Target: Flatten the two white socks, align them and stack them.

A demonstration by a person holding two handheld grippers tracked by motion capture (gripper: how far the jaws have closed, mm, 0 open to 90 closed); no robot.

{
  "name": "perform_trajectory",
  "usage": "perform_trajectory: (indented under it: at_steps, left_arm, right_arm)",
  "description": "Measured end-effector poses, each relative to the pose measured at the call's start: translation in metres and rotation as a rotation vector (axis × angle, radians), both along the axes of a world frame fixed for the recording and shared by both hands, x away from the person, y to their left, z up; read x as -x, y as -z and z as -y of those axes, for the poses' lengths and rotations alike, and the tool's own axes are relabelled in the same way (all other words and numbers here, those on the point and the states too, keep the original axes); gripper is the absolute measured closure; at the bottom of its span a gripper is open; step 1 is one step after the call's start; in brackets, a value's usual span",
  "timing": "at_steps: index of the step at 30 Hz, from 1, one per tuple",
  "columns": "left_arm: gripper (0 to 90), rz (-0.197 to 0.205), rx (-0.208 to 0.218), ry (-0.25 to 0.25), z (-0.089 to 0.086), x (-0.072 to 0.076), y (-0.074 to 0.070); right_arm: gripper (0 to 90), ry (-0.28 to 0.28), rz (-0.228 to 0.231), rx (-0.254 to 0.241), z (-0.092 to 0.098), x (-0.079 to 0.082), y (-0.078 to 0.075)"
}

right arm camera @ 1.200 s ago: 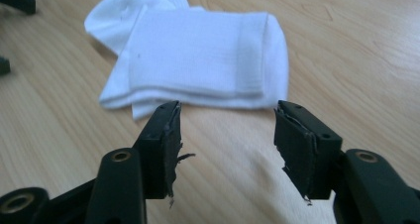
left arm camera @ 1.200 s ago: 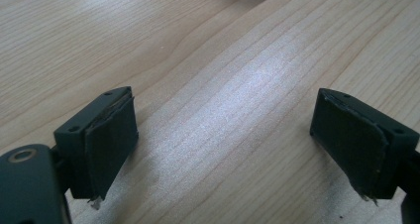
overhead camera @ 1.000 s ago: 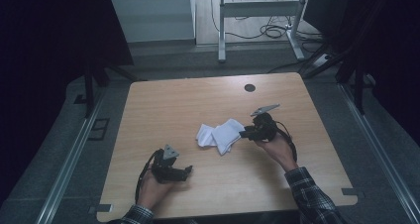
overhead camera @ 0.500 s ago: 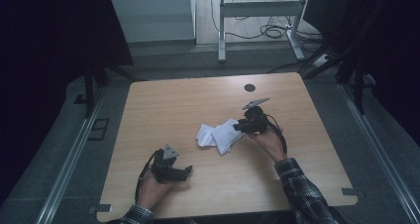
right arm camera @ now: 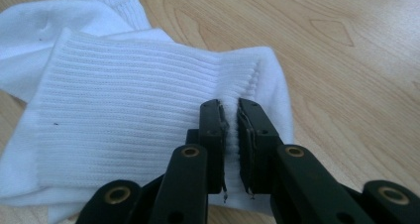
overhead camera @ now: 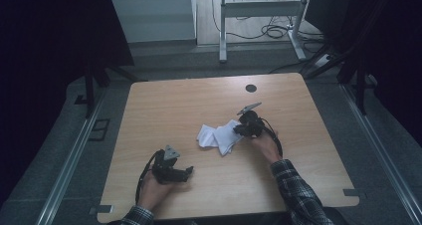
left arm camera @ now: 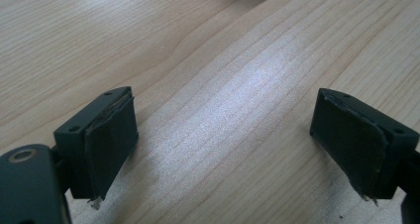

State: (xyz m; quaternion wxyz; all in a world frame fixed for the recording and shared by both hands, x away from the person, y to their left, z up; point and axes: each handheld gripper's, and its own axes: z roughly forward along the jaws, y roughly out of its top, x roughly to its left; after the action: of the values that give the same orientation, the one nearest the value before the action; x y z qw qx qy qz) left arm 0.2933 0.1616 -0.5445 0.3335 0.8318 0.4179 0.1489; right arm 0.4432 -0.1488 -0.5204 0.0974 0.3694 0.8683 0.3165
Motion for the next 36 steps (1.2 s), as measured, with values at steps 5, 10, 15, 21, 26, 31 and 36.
perform_trajectory:
  at_steps: [5,10,15,21,26,31,36]
  left_arm:
    - [11.0,0.000,0.000,0.001,0.000,0.000,0.000]
    - [11.0,0.002,-0.003,0.004,0.000,0.000,0.000]
    - [10.9,0.002,-0.003,0.004,0.000,0.000,0.000]
    - [10.9,0.002,-0.003,0.004,0.000,0.000,0.000]
    - [11.0,0.002,-0.003,0.004,0.000,0.000,0.000]
    - [11.0,0.005,-0.003,0.003,0.000,0.000,0.000]
    - [11.0,0.002,-0.003,0.003,0.000,0.000,0.000]
  right_arm:
    - [80.1,0.013,-0.043,-0.056,0.006,0.000,-0.014]
    - [79.7,-0.005,-0.020,-0.078,0.010,0.004,-0.038]
    - [81.0,-0.014,-0.004,-0.096,0.011,0.009,-0.064]
    - [81.1,-0.014,-0.008,-0.155,0.011,0.011,-0.095]
    - [81.9,-0.014,0.017,-0.178,0.005,0.013,-0.119]
    - [83.1,0.003,0.082,-0.196,-0.001,0.013,-0.155]
    - [83.2,0.025,0.128,-0.252,0.002,0.013,-0.187]
